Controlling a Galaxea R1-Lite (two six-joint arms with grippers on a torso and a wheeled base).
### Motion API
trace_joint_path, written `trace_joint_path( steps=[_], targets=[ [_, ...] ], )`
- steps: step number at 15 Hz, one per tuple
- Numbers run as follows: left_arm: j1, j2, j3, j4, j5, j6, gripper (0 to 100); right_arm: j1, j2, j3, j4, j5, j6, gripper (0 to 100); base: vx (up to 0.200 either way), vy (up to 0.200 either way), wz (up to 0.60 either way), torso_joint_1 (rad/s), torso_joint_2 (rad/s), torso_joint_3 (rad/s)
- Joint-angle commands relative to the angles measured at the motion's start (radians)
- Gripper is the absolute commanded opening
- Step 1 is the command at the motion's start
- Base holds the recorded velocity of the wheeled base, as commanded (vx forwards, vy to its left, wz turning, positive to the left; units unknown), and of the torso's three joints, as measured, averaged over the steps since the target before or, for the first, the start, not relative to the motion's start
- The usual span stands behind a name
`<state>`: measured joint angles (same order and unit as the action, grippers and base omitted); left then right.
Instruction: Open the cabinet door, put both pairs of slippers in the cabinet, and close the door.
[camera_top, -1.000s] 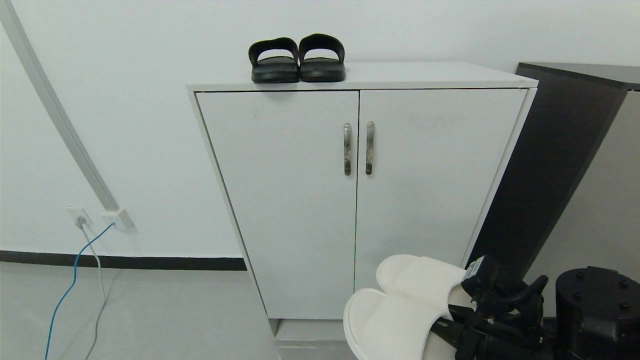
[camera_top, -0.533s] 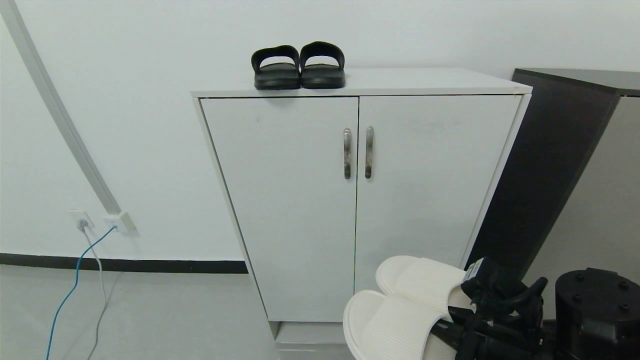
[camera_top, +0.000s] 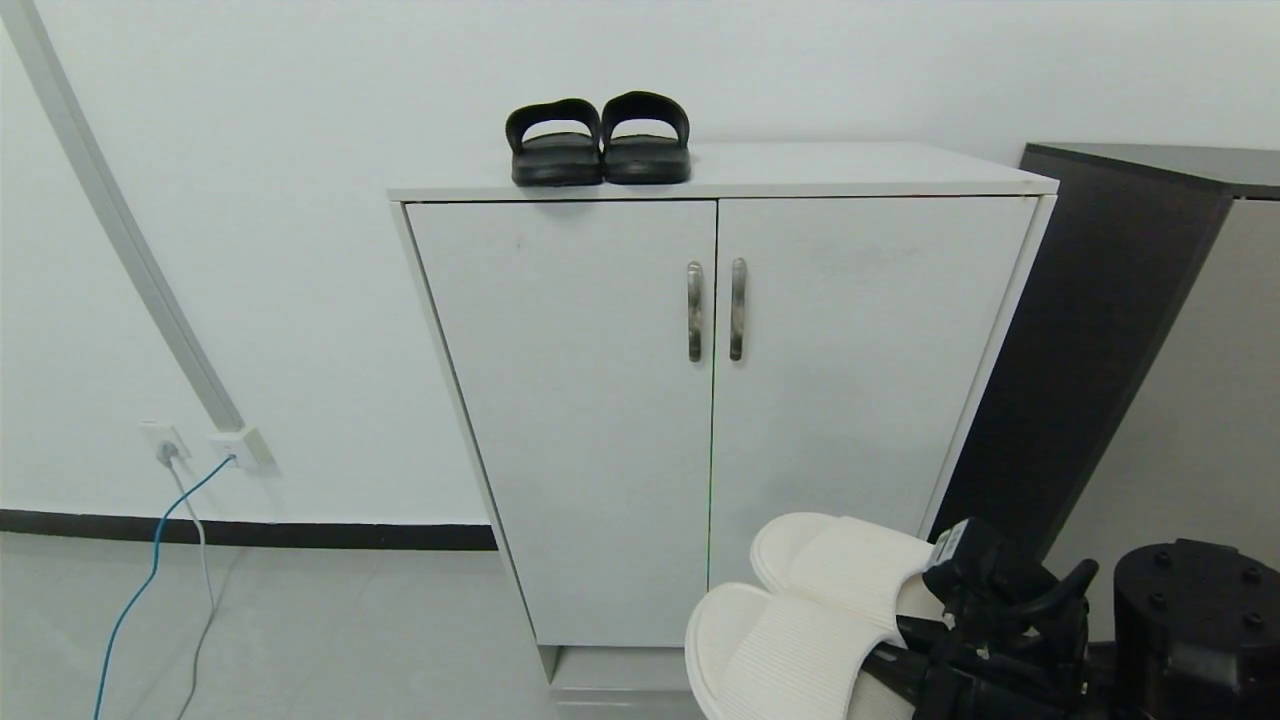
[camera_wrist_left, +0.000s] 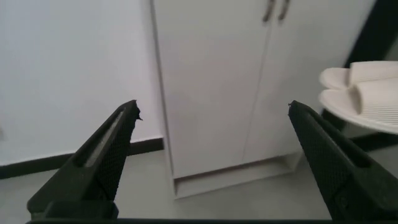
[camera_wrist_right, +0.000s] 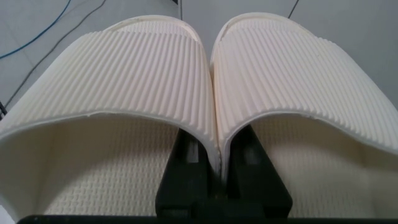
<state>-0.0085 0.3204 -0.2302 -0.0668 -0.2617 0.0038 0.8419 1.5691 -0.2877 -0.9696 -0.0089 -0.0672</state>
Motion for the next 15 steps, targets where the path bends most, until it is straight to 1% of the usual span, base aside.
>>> trace_joint_path(
  steps=[1, 2, 3, 5, 8, 10, 11, 13, 15],
  targets=[
    [-0.014, 0.285, -0.086, -0.110, -0.126, 0.001, 100, 0.003, -0.003, 0.001, 0.000, 0.001, -0.003, 0, 0.000, 0.000, 0.00, 0.007, 0.12, 0.134],
    [-0.021, 0.315, -0.097, -0.134, -0.151, 0.001, 100, 0.003, -0.003, 0.001, 0.000, 0.001, -0.003, 0, 0.000, 0.000, 0.00, -0.002, 0.25, 0.124],
    [-0.041, 0.379, -0.132, -0.165, -0.179, 0.001, 100, 0.003, -0.001, 0.001, 0.000, 0.001, -0.003, 0, 0.000, 0.000, 0.00, 0.002, 0.16, 0.061],
    [-0.119, 0.490, -0.215, -0.169, -0.182, -0.004, 100, 0.005, 0.002, 0.001, 0.000, 0.003, -0.002, 0, 0.000, 0.000, 0.00, 0.005, 0.07, 0.034],
    [-0.211, 0.640, -0.368, -0.169, -0.179, -0.004, 100, 0.005, 0.005, 0.002, 0.000, 0.003, -0.002, 0, 0.000, 0.000, 0.00, 0.000, 0.00, 0.000],
    [-0.261, 0.715, -0.442, -0.169, -0.175, -0.004, 100, 0.005, 0.006, 0.002, 0.000, 0.003, -0.002, 0, 0.000, 0.000, 0.00, 0.000, 0.00, 0.000],
    [-0.275, 0.735, -0.457, -0.171, -0.174, -0.004, 100, 0.003, 0.005, 0.002, 0.000, 0.003, 0.000, 0, 0.000, 0.000, 0.00, 0.000, 0.00, 0.000],
    [-0.323, 0.830, -0.535, -0.171, -0.172, -0.005, 100, 0.003, 0.006, 0.001, 0.000, 0.003, 0.003, 0, 0.000, 0.000, 0.00, 0.000, 0.00, 0.000],
    [-0.358, 0.911, -0.603, -0.171, -0.172, -0.005, 100, 0.003, 0.006, 0.001, 0.000, 0.003, 0.003, 0, 0.000, 0.000, 0.00, 0.000, 0.00, 0.000]
  ],
)
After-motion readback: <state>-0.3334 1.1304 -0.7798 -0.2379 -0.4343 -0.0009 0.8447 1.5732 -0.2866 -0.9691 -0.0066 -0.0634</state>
